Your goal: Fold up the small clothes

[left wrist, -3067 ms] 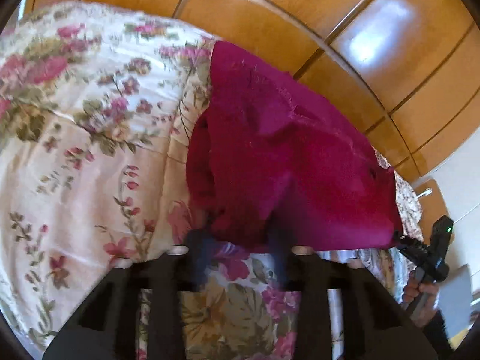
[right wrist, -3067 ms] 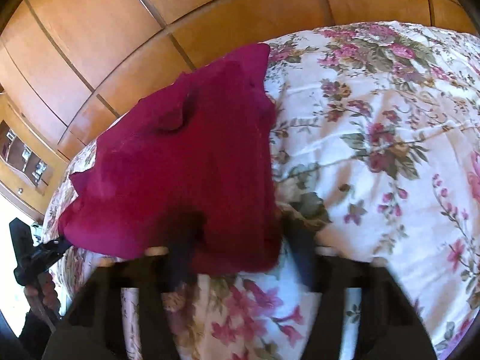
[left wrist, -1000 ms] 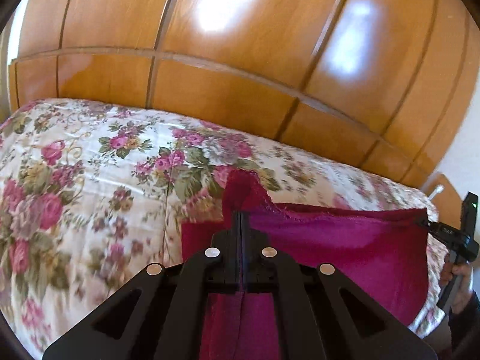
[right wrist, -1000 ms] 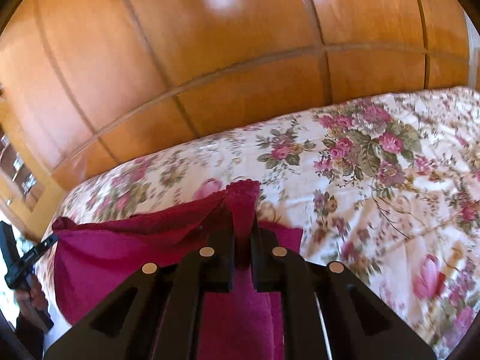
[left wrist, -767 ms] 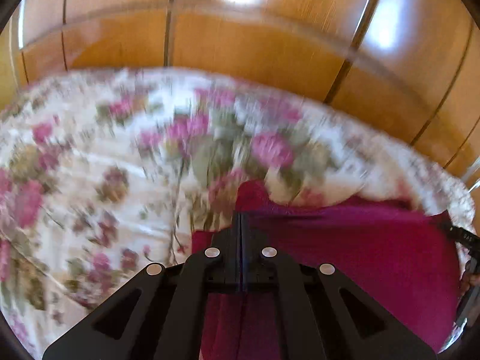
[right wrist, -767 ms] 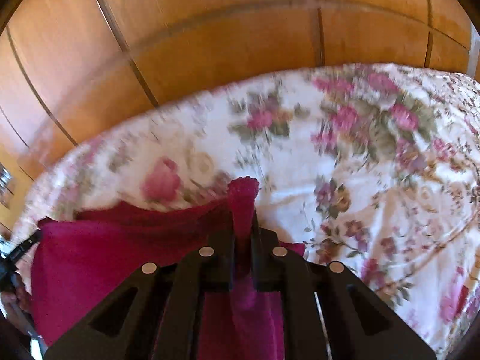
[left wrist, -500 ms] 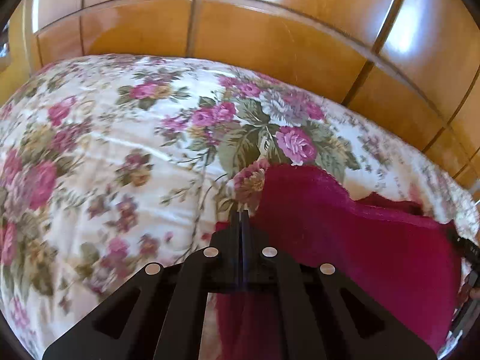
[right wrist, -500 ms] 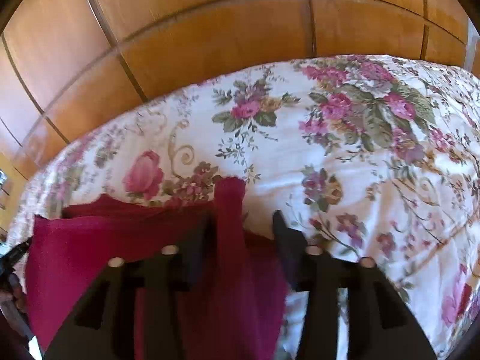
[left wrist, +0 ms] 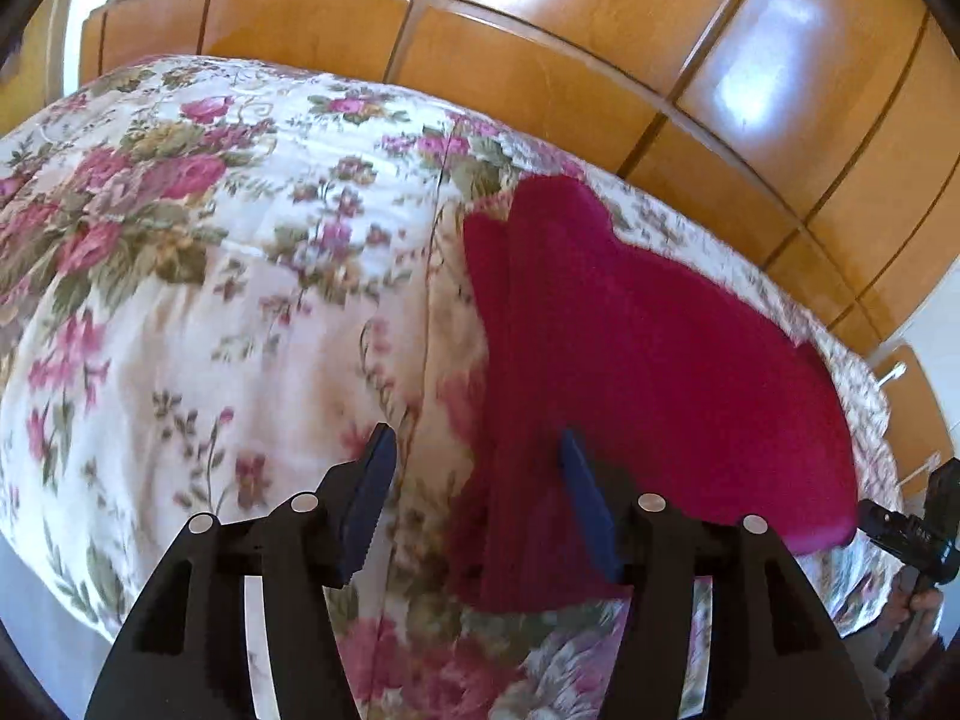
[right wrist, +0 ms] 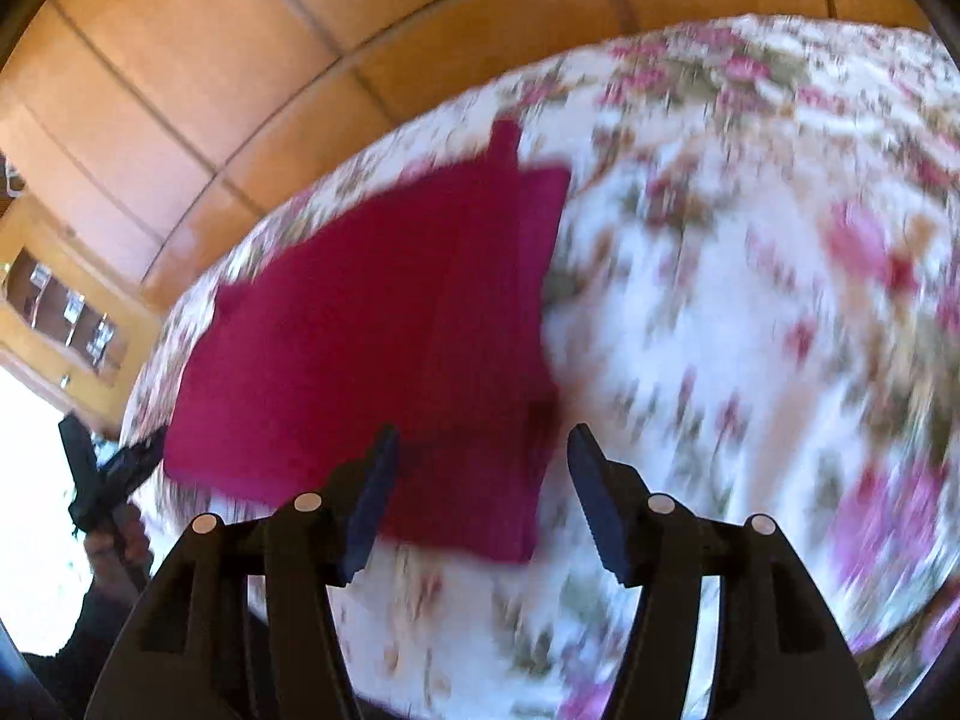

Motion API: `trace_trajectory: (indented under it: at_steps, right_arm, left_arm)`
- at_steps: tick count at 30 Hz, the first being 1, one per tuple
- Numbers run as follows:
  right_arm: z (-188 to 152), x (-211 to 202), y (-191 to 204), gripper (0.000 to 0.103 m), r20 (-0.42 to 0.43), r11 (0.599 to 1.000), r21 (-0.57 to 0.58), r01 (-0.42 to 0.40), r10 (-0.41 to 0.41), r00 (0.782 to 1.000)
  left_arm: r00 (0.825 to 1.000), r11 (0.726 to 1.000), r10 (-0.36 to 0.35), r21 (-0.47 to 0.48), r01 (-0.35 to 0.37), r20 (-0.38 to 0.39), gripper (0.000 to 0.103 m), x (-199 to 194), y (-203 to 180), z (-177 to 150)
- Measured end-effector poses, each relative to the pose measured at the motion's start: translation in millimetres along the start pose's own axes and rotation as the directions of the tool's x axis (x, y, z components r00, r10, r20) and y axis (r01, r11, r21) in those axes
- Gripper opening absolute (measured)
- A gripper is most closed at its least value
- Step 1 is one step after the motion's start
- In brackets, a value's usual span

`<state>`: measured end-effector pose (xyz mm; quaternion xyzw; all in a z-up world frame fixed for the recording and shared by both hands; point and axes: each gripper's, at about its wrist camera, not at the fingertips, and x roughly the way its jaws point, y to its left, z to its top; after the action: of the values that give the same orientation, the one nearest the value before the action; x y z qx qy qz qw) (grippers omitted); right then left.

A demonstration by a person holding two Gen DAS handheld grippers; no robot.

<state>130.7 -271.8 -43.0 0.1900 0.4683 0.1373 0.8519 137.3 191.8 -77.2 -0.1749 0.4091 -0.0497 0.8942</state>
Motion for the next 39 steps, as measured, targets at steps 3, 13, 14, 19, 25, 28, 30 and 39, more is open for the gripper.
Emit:
trace_trajectory:
  at_steps: [3,13,14,19,25,28,30,39]
  right_arm:
    - [-3.1,-1.6,10.1,0.009,0.023,0.997,-0.033,0.068,-0.067,0.997]
    - [-8.1,-1.5,5.2,0.026,0.044,0.984,-0.066,0.167,-0.164,0.985]
    - [-9.8,-4.5,4.5,0.038,0.044,0.981,-0.073,0.181,-0.179,0.983]
    - [5.4,-34.6,22.1,0.069,0.166,0.951,-0.111,0.287,-0.267,0.949]
    - [51.4,-20.6,75.2,0.097,0.301,0.94,-0.185,0.288,-0.225,0.927]
    - [78.2,11.9,97.8,0.1,0.326,0.926,-0.221,0.306,-0.225,0.918]
    - [97.5,35.6,103.6,0.1,0.318,0.921,-0.214,0.327,-0.251,0.914]
    - [117.9,120.8,65.1,0.101,0.247,0.91,-0.143,0.39,-0.348,0.904]
  left_arm:
    - [0.999,0.998,0.051,0.04,-0.052,0.012,0.058,2.5,-5.3,-3.1]
    - [0.986,0.979,0.162,0.116,-0.166,0.048,0.06,-9.4,-18.6,-9.0]
    - [0.981,0.973,0.185,0.126,-0.191,0.06,0.063,-12.8,-21.5,-10.0]
    - [0.968,0.958,0.24,0.14,-0.249,0.076,0.062,-22.7,-32.1,-16.3]
    - [0.944,0.934,0.309,0.151,-0.325,0.117,0.062,-27.0,-43.3,-22.7]
    - [0.94,0.933,0.315,0.138,-0.332,0.132,0.062,-30.7,-44.3,-22.8]
    - [0.935,0.93,0.324,0.136,-0.342,0.142,0.062,-32.1,-44.5,-21.7]
    - [0.93,0.927,0.331,0.128,-0.352,0.162,0.062,-34.6,-41.9,-14.9]
